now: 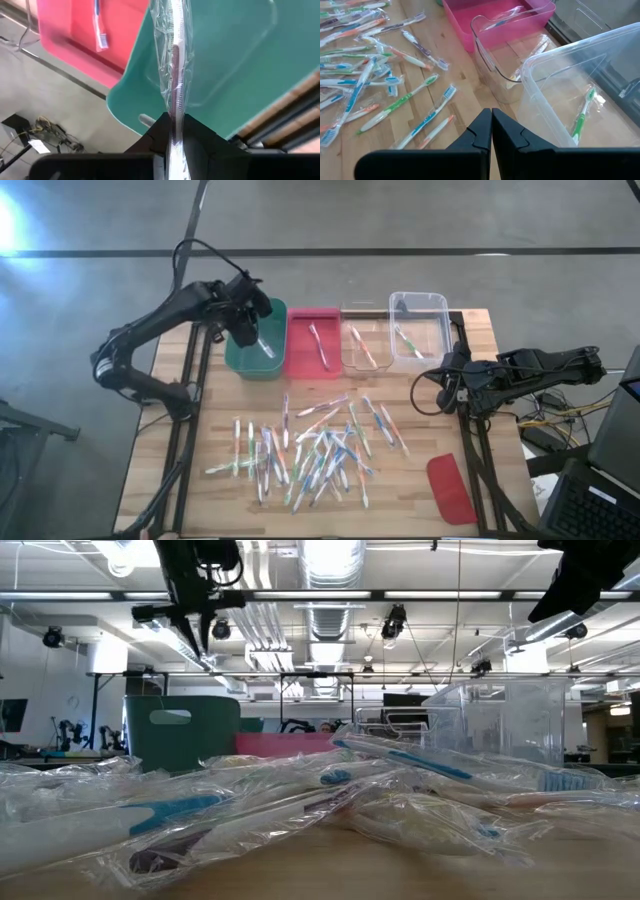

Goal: Pick & Place Toothbrushes
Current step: Put the violet toothbrush into the green bin

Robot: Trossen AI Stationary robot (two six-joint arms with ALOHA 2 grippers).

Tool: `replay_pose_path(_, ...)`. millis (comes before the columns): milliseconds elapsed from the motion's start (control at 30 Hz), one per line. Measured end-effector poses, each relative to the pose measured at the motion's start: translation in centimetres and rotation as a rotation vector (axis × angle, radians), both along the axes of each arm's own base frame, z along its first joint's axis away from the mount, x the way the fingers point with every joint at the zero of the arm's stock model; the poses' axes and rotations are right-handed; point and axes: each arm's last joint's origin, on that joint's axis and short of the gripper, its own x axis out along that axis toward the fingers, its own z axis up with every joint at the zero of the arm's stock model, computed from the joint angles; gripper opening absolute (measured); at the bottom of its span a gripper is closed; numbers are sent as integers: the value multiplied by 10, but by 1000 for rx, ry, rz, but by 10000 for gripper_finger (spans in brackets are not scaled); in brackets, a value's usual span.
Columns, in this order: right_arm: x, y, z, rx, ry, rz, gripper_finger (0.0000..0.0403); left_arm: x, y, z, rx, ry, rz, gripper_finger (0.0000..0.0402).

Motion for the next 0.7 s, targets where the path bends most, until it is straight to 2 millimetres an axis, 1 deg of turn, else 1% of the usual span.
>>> replay_pose_path(233,0,0,0,0,0,0,8,8,25,-22,-81,61,43,39)
replay_pose_path(700,0,0,0,0,0,0,8,30,46,-60,-128,206,63,39)
